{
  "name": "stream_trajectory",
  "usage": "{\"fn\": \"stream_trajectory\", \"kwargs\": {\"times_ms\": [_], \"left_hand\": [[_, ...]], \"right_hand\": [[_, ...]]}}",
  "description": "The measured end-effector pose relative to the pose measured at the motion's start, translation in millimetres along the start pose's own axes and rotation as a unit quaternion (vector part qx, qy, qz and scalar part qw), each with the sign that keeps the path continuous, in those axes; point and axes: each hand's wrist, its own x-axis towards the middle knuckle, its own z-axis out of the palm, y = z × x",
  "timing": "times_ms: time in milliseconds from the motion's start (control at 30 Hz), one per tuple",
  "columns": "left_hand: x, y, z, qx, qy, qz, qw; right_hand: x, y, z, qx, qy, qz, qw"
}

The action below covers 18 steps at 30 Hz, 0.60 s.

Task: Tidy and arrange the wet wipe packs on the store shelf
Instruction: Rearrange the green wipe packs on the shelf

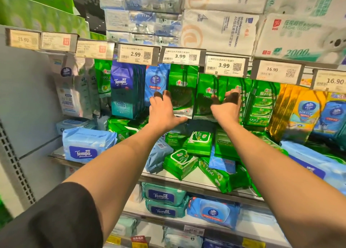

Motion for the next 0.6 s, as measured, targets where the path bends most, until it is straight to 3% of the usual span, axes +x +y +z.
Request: {"fn": "stream_trajectory", "kwargs": {"times_ms": [167, 367, 500, 600], "left_hand": [[-6.0, -5.7, -2.6, 0.0, -0.003, 0.015, 1.0], [-16.9, -34.2, -3.0, 0.017, -0.02, 0.016, 1.0], [-26.4, -60.6, -0.9, 0.032, -0.043, -0.014, 0.998], [-33.4, -81.4, 1.4, 0.058, -0.081, -0.01, 0.995]], "right_hand": [[-10.6, 9.4, -1.3, -0.059, -0.031, -0.02, 0.998], [-53.5, 45.0, -2.2, -0.184, -0.17, -0.066, 0.966], [-70.3, 52.5, 3.8, -0.25, -0.133, -0.096, 0.954], [-84.0, 54.2, 10.8, -0.374, -0.105, -0.143, 0.91]]}}
